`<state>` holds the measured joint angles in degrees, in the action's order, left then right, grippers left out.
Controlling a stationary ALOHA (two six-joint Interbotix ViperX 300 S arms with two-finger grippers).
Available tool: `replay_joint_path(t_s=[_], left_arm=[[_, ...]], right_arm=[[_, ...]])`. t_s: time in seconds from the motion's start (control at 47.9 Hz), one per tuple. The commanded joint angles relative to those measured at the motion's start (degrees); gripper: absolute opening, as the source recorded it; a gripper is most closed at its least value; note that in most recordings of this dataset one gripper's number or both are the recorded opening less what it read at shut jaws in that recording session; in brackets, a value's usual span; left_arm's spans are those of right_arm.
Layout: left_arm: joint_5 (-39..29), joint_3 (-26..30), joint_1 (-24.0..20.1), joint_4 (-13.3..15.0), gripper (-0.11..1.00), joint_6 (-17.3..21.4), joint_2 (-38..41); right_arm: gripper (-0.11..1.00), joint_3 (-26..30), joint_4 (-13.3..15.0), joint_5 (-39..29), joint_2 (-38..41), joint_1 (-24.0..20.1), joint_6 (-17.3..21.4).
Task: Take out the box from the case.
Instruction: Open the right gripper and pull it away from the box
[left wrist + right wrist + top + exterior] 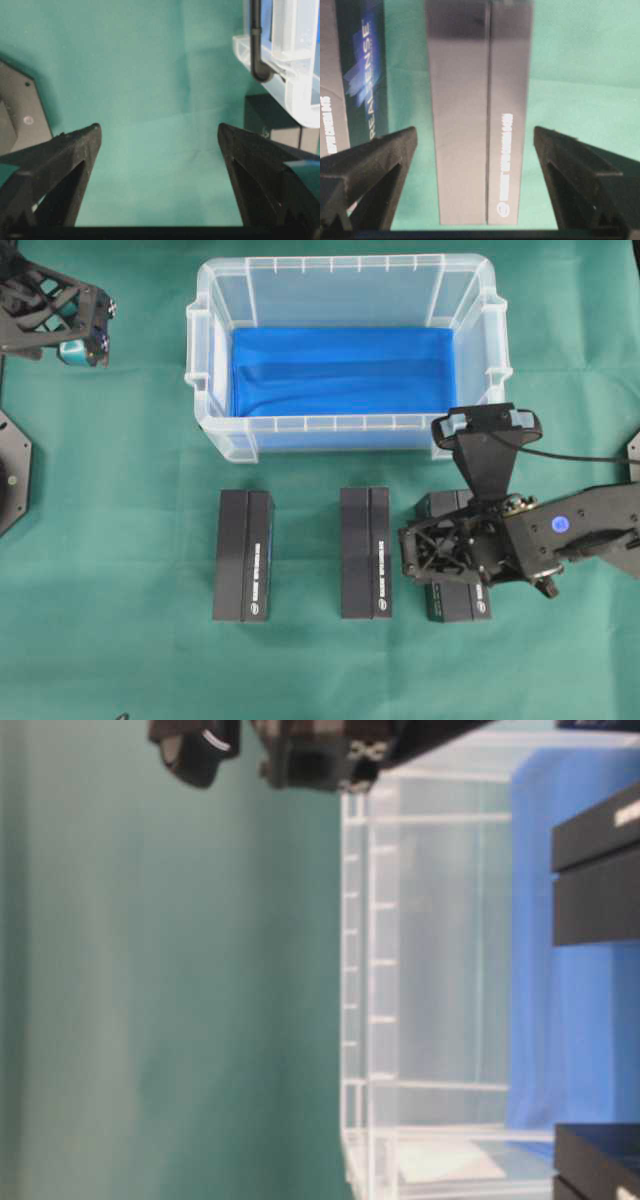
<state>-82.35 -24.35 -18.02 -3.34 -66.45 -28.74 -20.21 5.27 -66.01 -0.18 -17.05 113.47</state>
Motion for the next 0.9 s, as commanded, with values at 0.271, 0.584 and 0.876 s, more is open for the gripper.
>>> replay_joint_path(t_s=[0.271,0.584,0.876], left_arm=[[-0.09,0.97,0.09,0.00,0.98,0.09,-0.35],[0.00,1.05,0.09,0.00,0.98,0.09,-0.26],[0.09,1.14,0.09,0.00,0.98,0.00,-0.26]], right_arm=[[0.92,0.62,0.26,-0.44,-1.58,0.26,-0.09],[0.92,3.78,0.26,-3.08,-4.66,0.70,-0.09],[0.91,13.45,1.14,-15.64,-6.94,0.70,-1.49]])
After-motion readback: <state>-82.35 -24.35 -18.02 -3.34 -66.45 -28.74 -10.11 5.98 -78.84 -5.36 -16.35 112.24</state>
